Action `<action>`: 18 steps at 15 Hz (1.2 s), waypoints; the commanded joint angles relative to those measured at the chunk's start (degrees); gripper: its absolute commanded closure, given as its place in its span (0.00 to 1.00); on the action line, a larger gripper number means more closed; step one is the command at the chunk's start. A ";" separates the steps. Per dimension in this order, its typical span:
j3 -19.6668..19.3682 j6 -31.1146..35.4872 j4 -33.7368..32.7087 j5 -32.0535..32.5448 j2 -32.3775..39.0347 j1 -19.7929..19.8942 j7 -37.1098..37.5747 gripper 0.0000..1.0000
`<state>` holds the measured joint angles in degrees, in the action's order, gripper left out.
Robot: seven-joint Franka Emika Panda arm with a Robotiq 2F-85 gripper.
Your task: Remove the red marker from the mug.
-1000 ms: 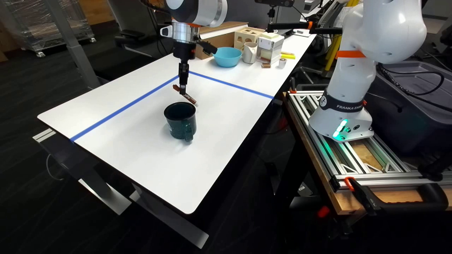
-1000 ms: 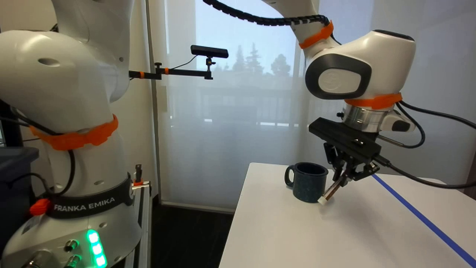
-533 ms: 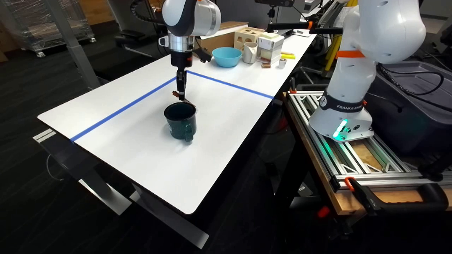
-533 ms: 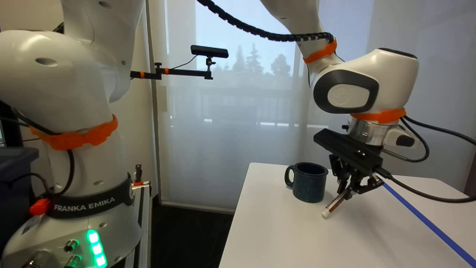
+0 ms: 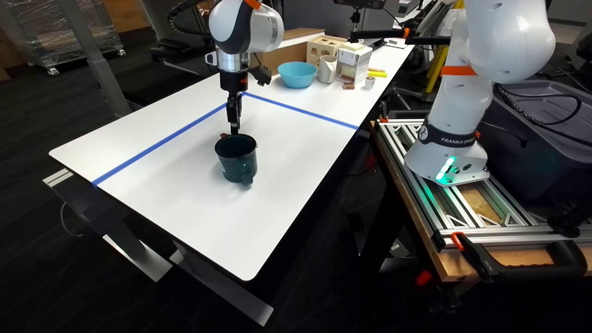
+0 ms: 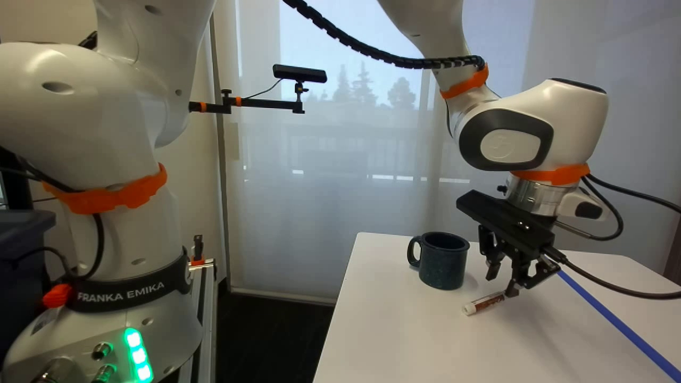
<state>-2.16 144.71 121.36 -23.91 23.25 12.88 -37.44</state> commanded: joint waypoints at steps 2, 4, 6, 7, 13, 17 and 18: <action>1.65 -0.85 -0.62 1.76 0.11 1.65 2.85 0.18; 1.53 -1.33 0.58 2.48 -1.42 1.52 4.22 0.03; 1.38 -2.31 1.88 3.07 -3.35 1.51 5.42 0.00; 1.29 -2.81 2.64 3.28 -4.46 1.45 5.95 0.00; -0.75 -5.90 8.54 6.81 -14.22 0.02 12.05 0.00; -1.39 -6.83 7.45 6.30 -13.90 -0.20 11.90 0.00; -1.65 -7.13 8.22 6.53 -15.10 -0.39 12.36 0.00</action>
<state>-2.94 137.73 129.68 -17.29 8.14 13.36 -25.06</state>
